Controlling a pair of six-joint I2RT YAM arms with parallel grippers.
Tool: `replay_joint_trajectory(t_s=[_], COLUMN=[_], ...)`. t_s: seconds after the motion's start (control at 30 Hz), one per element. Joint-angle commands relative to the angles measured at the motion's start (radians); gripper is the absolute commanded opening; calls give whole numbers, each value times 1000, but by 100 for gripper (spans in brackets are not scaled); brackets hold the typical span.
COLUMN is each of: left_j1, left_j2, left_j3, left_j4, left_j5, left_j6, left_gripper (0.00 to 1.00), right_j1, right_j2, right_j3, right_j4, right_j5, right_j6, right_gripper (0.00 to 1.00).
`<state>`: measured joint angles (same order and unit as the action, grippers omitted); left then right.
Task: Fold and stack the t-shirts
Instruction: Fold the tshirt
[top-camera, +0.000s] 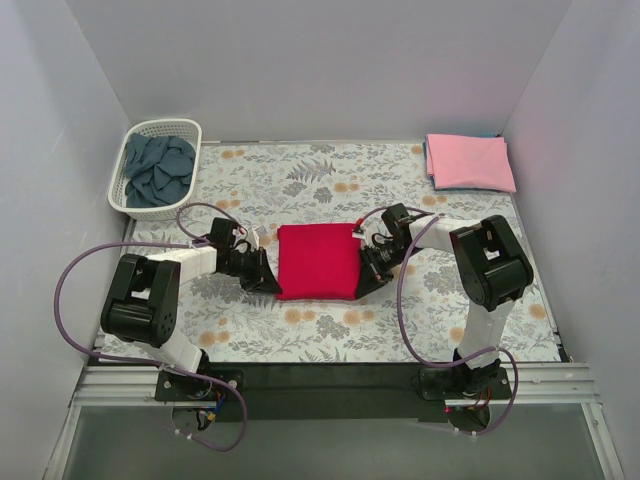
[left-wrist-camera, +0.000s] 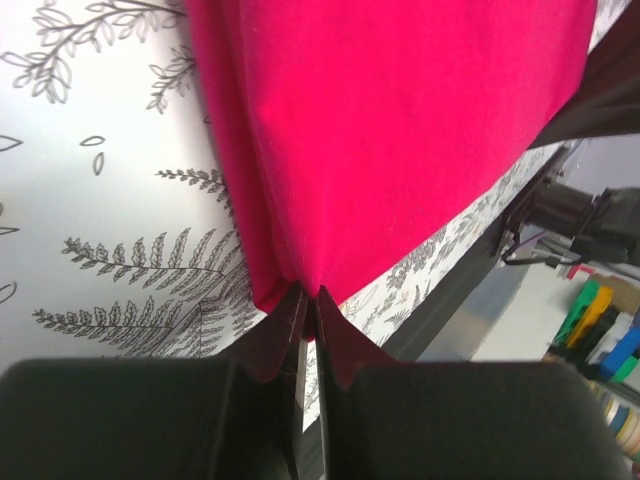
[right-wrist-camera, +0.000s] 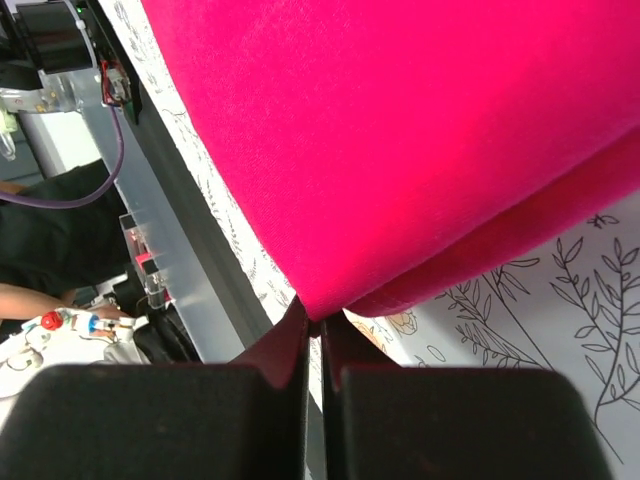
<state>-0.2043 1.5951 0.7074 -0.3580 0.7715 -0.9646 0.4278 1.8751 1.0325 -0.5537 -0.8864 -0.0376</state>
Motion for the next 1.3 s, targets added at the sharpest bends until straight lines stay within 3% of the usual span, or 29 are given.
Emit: replay_joint_trajectory(t_s=[0.0,0.27,0.47,0.53,0.57,0.6,0.67,0.77,0.9,1.0,1.07,1.27], left_j1=[17,36,37,39,39,39,46,55,10,-35,-66,-52], left_j2=[-30,-8,3,-55,-95,-131,-216,-280,-288,-230,-184,51], left_j3=[-3,13,26,26,23,18,33,38,-64,-126,-132,-140], left_j4=[2,-19,-29,-38,-33,-19,-16,10,296,494,531,541], left_j5=[-55,-115,-32,10,27,28,52,189,319,331,310,241], left_j6=[-2,-9,27,47,49,47,38,-3,-245,-392,-417,-370], left_gripper=[0,0,0,28,37,47,48,49,55,62,63,64], right_j1=[-1,-11,-11,-11,-12,-15,-27,-32,-21,9,37,26], right_j2=[6,-27,-62,-85,-97,-112,-146,-181,-182,-133,-87,36], right_j3=[11,15,12,41,53,78,113,178,170,103,57,-26], right_j4=[0,-46,-75,-132,-149,-159,-201,-203,-15,154,204,199], right_j5=[18,167,160,141,135,120,83,34,-138,-244,-278,-241], right_j6=[-16,-47,-79,-125,-139,-169,-200,-188,-32,123,174,114], right_gripper=[1,1,1,30,42,61,73,79,97,98,98,99])
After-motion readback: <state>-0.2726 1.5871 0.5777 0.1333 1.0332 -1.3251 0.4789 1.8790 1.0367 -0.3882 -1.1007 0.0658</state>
